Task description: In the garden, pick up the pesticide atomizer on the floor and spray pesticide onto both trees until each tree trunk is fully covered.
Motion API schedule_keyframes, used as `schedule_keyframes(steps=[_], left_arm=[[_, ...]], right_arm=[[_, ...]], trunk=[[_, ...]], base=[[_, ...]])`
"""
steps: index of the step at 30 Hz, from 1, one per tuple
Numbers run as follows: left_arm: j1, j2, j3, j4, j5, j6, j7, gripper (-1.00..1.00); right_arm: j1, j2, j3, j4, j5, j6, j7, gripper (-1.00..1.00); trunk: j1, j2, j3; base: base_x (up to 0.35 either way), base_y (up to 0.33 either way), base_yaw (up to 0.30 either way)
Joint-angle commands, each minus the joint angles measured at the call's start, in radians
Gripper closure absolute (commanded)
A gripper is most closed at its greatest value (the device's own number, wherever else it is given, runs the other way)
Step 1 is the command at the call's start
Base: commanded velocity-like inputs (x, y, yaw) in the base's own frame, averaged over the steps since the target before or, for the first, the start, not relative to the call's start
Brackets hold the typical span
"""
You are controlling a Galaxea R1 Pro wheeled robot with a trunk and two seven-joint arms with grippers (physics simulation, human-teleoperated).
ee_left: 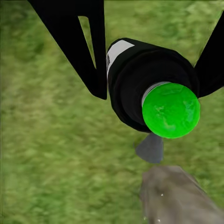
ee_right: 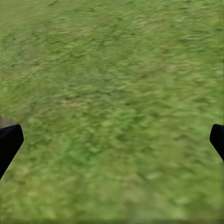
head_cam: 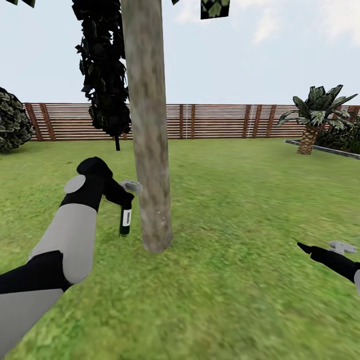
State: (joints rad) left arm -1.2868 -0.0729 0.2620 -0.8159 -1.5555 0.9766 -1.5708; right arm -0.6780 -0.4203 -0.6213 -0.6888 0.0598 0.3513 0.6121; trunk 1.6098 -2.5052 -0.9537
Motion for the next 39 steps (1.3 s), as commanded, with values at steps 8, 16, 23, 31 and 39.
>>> schedule_keyframes(steps=[8, 16, 23, 31, 39], left_arm=[[-0.068, -0.003, 0.0, -0.001, 0.0, 0.002, 0.0, 1.0], [-0.07, -0.01, 0.0, 0.001, 0.013, -0.001, 0.137, 1.0], [-0.058, -0.021, 0.015, 0.028, 0.371, -0.018, 0.483, 1.0], [-0.031, 0.005, 0.019, 0.32, 0.722, -0.282, 0.821, 1.0], [-0.031, 0.043, 0.019, 0.408, 0.755, -0.33, 0.834, 1.0]], right_arm=[[0.0, 0.0, 0.0, 0.0, 0.0, 0.0, 0.0, -1.0], [0.0, 0.0, 0.0, 0.0, 0.0, 0.0, 0.0, -1.0], [0.0, 0.0, 0.0, 0.0, 0.0, 0.0, 0.0, -1.0], [0.0, 0.0, 0.0, 0.0, 0.0, 0.0, 0.0, -1.0], [0.0, 0.0, 0.0, 0.0, 0.0, 0.0, 0.0, -1.0]], trunk=[[0.0, 0.0, 0.0], [0.0, 0.0, 0.0], [0.0, 0.0, 0.0], [0.0, 0.0, 0.0], [0.0, 0.0, 0.0]], base=[[0.0, 0.0, 0.0], [0.0, 0.0, 0.0], [0.0, 0.0, 0.0], [0.0, 0.0, 0.0], [0.0, 0.0, 0.0]])
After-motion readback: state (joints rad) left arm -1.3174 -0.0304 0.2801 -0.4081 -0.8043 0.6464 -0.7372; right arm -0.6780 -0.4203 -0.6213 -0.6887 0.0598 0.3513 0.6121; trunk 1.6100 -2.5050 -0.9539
